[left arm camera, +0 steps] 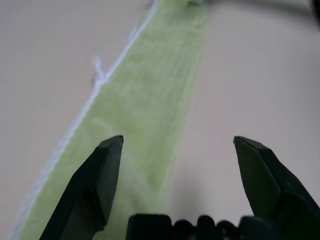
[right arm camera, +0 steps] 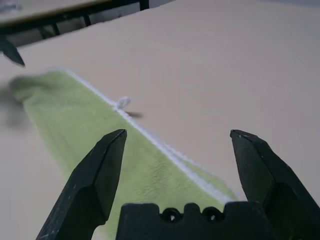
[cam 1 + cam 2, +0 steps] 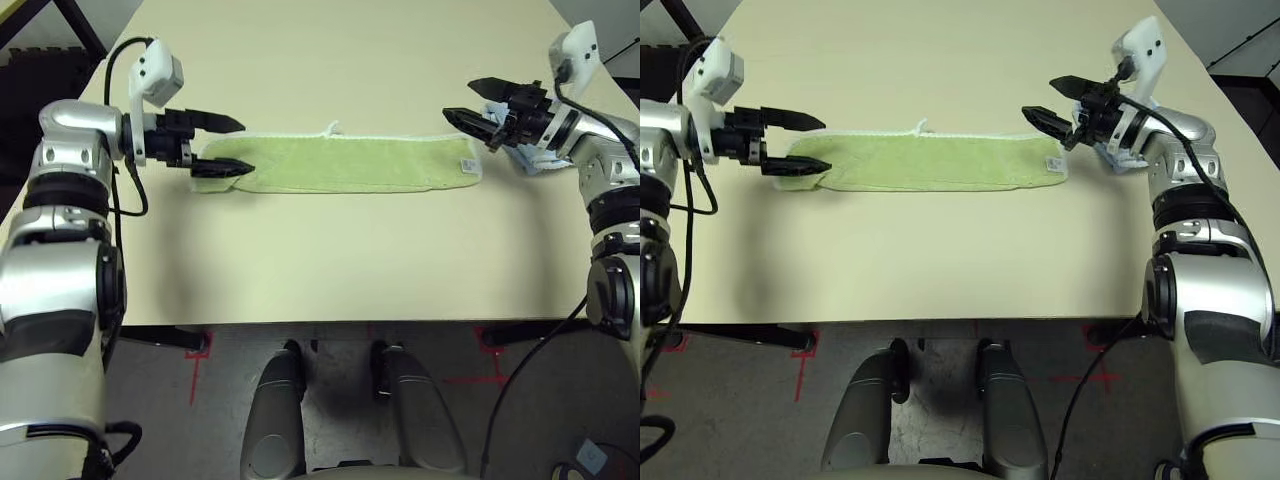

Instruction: Fold the towel and set it aside.

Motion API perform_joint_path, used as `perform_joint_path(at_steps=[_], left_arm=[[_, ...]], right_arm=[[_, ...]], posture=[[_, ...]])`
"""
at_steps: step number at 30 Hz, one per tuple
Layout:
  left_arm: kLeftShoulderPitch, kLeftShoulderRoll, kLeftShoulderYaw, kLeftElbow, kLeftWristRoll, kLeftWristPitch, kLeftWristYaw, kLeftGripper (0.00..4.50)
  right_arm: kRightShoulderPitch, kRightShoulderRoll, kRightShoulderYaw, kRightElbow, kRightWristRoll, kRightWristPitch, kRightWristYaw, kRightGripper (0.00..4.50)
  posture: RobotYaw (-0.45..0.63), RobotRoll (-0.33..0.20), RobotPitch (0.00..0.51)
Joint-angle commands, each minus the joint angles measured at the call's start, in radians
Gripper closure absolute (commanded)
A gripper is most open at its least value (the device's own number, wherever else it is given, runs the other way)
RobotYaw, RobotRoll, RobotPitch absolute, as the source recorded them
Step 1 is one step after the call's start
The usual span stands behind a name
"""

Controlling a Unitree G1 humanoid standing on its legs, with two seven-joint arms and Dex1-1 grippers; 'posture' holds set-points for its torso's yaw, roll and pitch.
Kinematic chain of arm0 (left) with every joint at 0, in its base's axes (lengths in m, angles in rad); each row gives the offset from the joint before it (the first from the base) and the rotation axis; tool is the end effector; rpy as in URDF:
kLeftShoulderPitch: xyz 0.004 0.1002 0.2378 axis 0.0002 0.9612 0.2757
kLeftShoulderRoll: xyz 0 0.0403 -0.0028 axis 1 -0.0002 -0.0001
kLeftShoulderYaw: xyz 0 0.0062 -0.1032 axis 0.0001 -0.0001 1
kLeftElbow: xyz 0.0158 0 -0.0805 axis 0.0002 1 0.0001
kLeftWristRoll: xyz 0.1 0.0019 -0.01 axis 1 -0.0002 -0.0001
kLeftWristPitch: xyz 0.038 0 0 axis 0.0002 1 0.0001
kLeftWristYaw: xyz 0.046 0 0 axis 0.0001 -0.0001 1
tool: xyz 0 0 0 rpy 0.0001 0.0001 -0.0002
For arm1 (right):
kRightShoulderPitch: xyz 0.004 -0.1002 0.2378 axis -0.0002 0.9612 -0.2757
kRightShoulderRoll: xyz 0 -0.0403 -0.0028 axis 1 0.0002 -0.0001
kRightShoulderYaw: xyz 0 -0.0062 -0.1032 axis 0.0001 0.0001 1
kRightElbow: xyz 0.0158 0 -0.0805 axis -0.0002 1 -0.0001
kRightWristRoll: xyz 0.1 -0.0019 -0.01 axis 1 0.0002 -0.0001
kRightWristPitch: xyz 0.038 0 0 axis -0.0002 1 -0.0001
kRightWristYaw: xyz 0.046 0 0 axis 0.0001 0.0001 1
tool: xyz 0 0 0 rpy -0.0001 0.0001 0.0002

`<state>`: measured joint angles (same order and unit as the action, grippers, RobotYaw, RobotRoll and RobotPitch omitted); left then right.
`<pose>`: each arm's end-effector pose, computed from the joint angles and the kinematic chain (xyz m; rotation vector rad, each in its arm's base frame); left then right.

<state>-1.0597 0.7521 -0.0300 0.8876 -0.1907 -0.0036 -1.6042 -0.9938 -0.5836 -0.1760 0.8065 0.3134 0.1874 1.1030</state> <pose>0.3334 0.2976 0.2506 0.4706 0.1056 -1.2488 0.3408 -0.2755 0.2185 -0.0573 -0.1068 0.8324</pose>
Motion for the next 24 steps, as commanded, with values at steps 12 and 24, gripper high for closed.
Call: perform_joint_path(at_steps=[12, 24], left_arm=[[0.136, -0.009, 0.064, -0.080, -0.056, -0.054, 0.045, 0.03], [0.195, -0.021, 0.057, -0.184, -0.073, 0.006, 0.034, 0.03]], right_arm=[[0.217, 0.037, -0.213, -0.399, 0.277, 0.518, -0.317, 0.03], [0.424, 0.242, -0.657, -0.748, 0.729, 1.016, -0.937, 0.03]], posture=[[-0.02, 0.000, 0.240], [-0.03, 0.000, 0.251]])
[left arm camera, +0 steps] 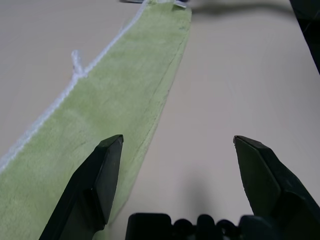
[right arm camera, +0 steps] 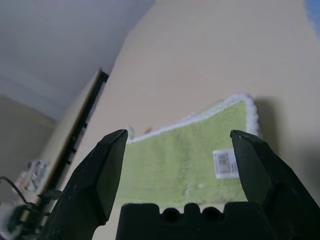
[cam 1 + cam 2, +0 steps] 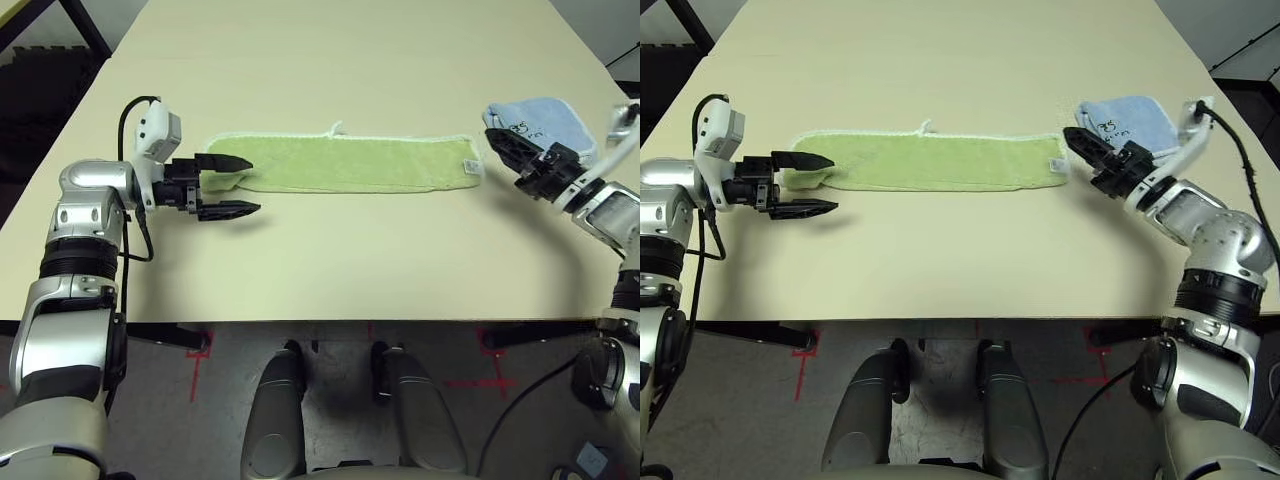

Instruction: Fold the towel and set it aside.

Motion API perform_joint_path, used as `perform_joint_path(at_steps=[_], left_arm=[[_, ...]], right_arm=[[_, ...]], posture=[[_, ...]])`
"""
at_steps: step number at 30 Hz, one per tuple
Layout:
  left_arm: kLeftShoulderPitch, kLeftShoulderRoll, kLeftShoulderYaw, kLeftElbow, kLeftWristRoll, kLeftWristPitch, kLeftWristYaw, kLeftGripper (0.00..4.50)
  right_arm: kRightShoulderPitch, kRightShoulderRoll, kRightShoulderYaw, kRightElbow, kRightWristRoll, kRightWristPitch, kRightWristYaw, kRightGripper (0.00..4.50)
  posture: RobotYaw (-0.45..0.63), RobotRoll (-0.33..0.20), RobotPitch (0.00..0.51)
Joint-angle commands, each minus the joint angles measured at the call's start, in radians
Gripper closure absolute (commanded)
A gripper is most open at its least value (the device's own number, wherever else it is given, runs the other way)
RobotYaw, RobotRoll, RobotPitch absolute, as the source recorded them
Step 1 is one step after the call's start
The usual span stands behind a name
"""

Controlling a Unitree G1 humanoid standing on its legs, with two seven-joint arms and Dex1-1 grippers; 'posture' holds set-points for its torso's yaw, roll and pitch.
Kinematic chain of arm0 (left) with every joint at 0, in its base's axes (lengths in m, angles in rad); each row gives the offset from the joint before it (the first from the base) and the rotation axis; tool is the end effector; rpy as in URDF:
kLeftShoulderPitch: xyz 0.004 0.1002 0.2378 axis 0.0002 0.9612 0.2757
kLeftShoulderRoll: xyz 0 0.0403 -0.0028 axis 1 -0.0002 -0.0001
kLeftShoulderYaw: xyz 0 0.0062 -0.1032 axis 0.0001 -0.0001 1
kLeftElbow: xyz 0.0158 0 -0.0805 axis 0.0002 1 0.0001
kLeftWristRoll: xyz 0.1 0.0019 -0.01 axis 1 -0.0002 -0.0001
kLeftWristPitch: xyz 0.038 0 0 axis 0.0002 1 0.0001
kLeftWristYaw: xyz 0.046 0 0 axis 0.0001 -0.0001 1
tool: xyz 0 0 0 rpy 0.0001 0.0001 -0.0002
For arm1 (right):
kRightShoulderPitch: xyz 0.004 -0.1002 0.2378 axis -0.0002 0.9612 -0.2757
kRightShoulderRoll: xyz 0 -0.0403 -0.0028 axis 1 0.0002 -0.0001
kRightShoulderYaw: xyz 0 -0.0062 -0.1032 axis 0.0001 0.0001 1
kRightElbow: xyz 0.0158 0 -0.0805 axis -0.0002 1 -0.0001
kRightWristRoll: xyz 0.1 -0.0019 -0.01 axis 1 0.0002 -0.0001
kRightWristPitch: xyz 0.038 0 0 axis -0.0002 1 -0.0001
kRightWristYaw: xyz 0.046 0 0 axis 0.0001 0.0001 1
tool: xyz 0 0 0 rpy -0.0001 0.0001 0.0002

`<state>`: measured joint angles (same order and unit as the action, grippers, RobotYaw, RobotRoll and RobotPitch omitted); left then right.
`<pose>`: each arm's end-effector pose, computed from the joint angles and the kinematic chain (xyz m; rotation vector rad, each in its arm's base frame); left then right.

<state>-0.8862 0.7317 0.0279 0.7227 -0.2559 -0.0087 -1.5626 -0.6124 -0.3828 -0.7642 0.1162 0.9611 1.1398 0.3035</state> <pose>0.3215 0.2977 0.2227 0.4373 0.0418 -1.2520 0.2584 -0.2857 0.1744 0.8600 0.0605 0.4421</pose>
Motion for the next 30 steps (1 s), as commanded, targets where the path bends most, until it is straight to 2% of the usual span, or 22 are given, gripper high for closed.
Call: perform_joint_path(at_steps=[1, 6, 14, 30], left_arm=[[0.020, -0.005, -0.003, -0.026, -0.009, 0.018, -0.006, 0.03], [0.006, -0.021, -0.005, -0.054, -0.020, 0.055, -0.005, 0.03], [-0.003, -0.038, -0.013, -0.104, -0.029, 0.088, -0.001, 0.03], [0.006, -0.022, -0.019, -0.110, -0.015, 0.081, -0.013, 0.03]], right_arm=[[0.052, 0.061, -0.090, -0.067, 0.109, 0.072, -0.188, 0.03], [0.102, 0.116, -0.101, -0.107, 0.179, 0.061, -0.320, 0.03], [0.089, 0.148, -0.071, -0.041, 0.234, -0.018, -0.467, 0.03], [-0.002, 0.130, 0.066, 0.160, 0.205, -0.125, -0.447, 0.03]], posture=[[-0.03, 0.000, 0.251], [-0.02, 0.000, 0.255], [-0.01, 0.000, 0.258], [0.00, 0.000, 0.248]])
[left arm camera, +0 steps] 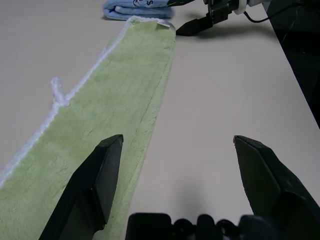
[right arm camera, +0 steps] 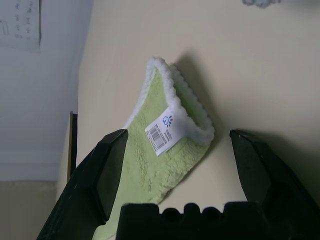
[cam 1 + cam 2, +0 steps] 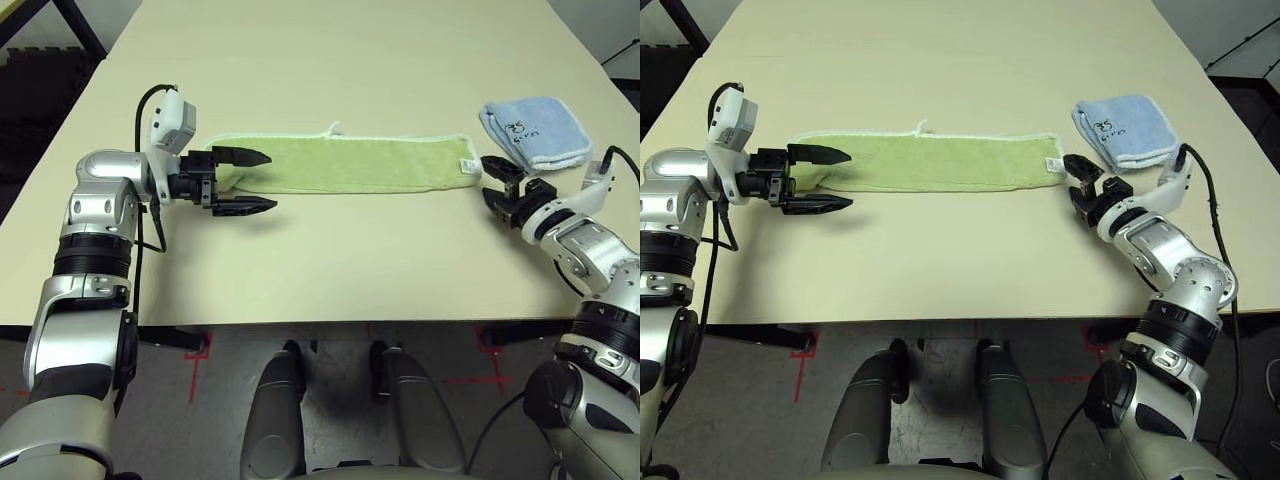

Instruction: Fold the towel and set it aside.

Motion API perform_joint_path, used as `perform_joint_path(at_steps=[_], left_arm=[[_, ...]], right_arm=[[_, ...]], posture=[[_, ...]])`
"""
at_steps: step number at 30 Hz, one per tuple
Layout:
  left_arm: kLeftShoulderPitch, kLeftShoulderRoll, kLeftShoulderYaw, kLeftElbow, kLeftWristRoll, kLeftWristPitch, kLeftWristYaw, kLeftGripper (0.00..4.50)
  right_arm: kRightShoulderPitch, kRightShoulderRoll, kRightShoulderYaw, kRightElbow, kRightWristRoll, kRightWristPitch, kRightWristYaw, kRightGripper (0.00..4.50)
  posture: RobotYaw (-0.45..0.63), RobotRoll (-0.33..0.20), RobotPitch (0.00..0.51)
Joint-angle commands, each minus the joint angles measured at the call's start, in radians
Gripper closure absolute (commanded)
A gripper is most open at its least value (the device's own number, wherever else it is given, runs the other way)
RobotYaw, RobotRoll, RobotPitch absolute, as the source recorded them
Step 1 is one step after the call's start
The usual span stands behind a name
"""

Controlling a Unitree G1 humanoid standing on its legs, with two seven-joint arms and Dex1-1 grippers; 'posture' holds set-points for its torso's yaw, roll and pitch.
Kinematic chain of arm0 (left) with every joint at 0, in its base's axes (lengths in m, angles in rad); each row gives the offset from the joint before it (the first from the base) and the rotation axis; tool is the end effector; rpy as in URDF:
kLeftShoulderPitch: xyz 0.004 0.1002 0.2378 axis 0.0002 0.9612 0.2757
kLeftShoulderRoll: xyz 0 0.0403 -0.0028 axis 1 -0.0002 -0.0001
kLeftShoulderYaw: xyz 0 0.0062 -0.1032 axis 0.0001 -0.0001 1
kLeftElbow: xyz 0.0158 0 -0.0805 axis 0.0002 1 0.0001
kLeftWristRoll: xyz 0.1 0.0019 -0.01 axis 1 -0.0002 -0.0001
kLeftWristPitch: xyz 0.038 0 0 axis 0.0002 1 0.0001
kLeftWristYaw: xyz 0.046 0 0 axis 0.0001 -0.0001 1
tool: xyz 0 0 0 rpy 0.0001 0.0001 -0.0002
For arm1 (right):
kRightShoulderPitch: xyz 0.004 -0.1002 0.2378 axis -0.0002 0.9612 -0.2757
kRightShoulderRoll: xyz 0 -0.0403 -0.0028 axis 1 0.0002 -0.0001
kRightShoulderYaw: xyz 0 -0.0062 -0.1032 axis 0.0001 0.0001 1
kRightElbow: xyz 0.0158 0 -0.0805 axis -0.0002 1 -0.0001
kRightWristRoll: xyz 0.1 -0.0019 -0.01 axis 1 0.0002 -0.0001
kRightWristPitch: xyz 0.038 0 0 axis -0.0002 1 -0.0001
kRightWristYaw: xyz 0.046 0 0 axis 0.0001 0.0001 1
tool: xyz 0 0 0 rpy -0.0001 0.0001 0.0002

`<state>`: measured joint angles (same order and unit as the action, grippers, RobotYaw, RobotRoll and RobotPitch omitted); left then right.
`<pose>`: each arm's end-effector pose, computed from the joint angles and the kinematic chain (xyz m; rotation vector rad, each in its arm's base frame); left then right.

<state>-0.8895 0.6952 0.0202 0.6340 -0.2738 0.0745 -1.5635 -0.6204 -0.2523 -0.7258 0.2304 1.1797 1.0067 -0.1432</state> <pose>0.3253 0.2800 0.2273 0.4101 0.0209 -1.3124 0.2768 -0.2540 0.1507 1.1129 0.2170 0.2049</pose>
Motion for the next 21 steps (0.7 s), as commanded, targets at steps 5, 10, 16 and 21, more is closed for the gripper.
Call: perform_joint_path(at_steps=[5, 10, 16, 21], left_arm=[[0.012, 0.018, -0.013, -0.026, 0.004, -0.002, -0.013, 0.03], [0.027, 0.018, -0.016, -0.046, 0.000, 0.003, -0.015, 0.03], [0.044, 0.020, -0.014, -0.067, -0.006, 0.012, -0.012, 0.03], [0.061, 0.026, -0.011, -0.088, -0.009, 0.025, -0.010, 0.03]], right_arm=[[0.023, -0.013, 0.036, 0.013, 0.028, 0.046, -0.010, 0.03], [0.115, -0.082, 0.015, -0.064, 0.107, 0.120, 0.027, 0.03], [0.173, -0.108, 0.049, -0.105, 0.133, 0.116, 0.092, 0.03], [0.166, -0.094, 0.087, -0.105, 0.114, 0.074, 0.130, 0.03]], posture=[[0.00, 0.000, 0.243], [-0.01, 0.000, 0.250], [-0.01, 0.000, 0.261], [0.00, 0.000, 0.270]])
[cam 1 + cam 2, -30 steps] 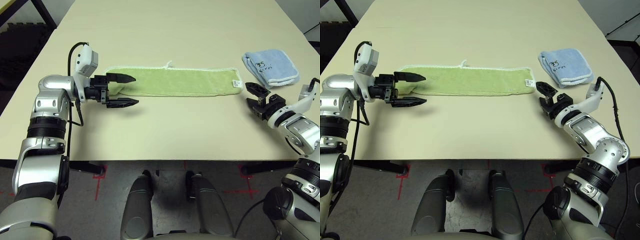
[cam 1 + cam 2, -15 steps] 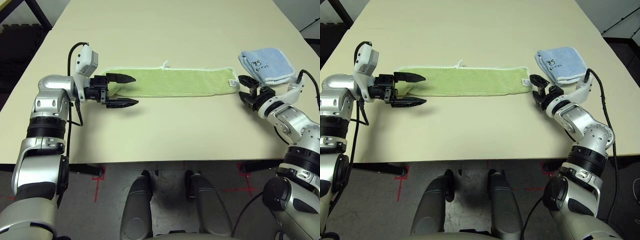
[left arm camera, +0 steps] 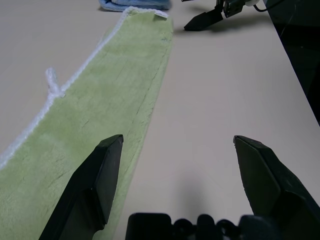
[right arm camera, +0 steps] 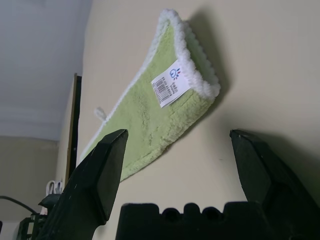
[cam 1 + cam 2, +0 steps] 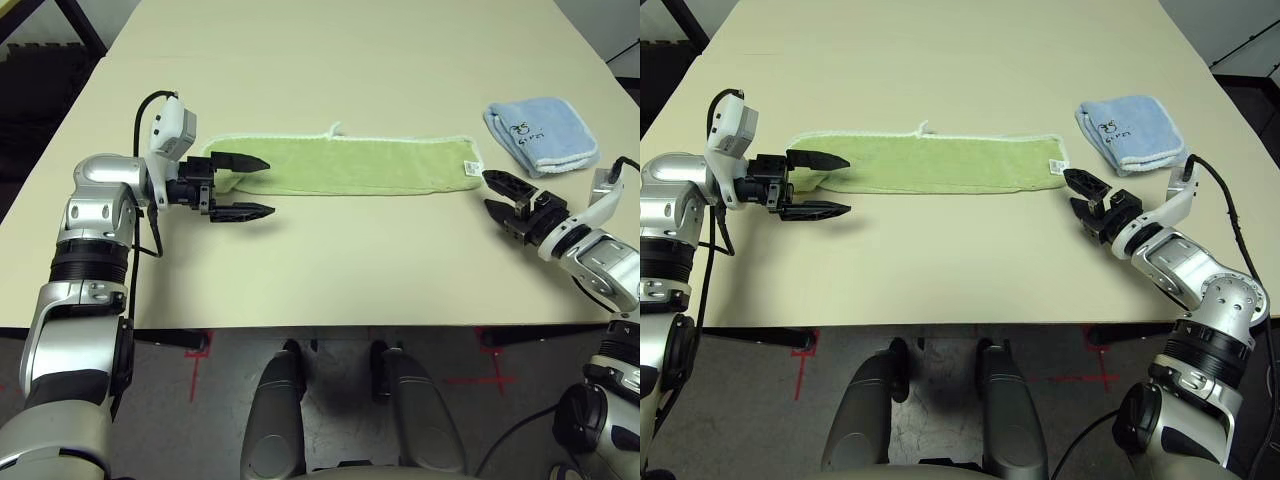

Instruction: Fold the towel and set it aside.

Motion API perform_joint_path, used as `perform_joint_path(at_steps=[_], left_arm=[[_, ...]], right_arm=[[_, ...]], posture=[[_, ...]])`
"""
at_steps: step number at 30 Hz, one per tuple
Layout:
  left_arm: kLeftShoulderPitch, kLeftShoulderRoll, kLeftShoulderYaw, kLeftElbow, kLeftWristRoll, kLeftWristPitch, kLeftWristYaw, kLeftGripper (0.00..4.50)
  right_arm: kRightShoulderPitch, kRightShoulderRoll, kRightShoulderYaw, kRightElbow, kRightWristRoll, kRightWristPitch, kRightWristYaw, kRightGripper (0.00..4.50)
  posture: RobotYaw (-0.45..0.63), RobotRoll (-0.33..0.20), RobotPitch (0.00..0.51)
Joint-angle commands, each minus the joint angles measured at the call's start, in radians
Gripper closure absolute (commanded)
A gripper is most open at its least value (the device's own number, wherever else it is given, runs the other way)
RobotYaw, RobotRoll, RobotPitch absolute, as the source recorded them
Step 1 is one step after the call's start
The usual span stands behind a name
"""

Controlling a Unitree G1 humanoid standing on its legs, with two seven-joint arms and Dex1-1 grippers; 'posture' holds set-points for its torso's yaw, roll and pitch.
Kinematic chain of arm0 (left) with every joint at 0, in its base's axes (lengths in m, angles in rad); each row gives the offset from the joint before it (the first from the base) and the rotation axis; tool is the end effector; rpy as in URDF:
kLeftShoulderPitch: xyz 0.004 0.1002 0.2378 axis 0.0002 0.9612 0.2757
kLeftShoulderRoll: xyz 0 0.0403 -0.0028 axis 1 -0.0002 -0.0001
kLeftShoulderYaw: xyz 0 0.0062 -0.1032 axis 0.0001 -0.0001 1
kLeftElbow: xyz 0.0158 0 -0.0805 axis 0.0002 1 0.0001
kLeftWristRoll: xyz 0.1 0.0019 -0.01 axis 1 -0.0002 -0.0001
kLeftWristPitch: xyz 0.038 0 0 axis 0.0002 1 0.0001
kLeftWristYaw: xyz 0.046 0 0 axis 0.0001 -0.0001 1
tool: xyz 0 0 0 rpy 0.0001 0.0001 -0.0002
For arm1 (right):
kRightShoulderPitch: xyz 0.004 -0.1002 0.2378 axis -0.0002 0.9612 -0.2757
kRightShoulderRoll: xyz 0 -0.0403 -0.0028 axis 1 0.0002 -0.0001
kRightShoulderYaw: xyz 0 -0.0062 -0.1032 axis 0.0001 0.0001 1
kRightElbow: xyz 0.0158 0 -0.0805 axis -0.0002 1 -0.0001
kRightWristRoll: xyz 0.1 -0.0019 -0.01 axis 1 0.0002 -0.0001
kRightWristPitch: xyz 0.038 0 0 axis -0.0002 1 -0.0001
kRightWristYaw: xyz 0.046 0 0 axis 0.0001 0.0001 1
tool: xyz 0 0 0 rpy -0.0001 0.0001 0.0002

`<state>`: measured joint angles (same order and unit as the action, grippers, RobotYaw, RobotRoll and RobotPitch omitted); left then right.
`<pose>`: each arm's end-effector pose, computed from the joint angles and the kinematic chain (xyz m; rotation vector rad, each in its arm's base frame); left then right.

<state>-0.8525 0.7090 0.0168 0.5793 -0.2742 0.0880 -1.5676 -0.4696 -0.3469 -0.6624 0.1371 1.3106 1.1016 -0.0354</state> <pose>0.3205 0.2806 0.2256 0.4301 0.0398 -1.3225 0.2502 -0.2670 0.1431 1.0398 0.2552 0.3512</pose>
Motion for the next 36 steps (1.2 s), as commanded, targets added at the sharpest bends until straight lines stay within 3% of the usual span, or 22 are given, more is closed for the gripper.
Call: perform_joint_path(at_steps=[1, 17, 36], left_arm=[[0.028, 0.014, -0.007, -0.039, -0.009, 0.015, -0.005, 0.03], [0.031, 0.022, -0.010, -0.052, -0.003, 0.029, -0.003, 0.03], [0.021, 0.027, -0.012, -0.034, 0.002, 0.022, -0.009, 0.03]], right_arm=[[0.015, 0.002, 0.029, -0.010, -0.018, -0.029, 0.027, 0.03], [-0.048, 0.047, 0.012, 0.075, -0.002, -0.152, -0.065, 0.03], [-0.102, 0.075, 0.055, 0.138, -0.070, -0.218, -0.114, 0.03]], posture=[[0.00, 0.000, 0.271], [-0.01, 0.000, 0.270], [0.00, 0.000, 0.266]])
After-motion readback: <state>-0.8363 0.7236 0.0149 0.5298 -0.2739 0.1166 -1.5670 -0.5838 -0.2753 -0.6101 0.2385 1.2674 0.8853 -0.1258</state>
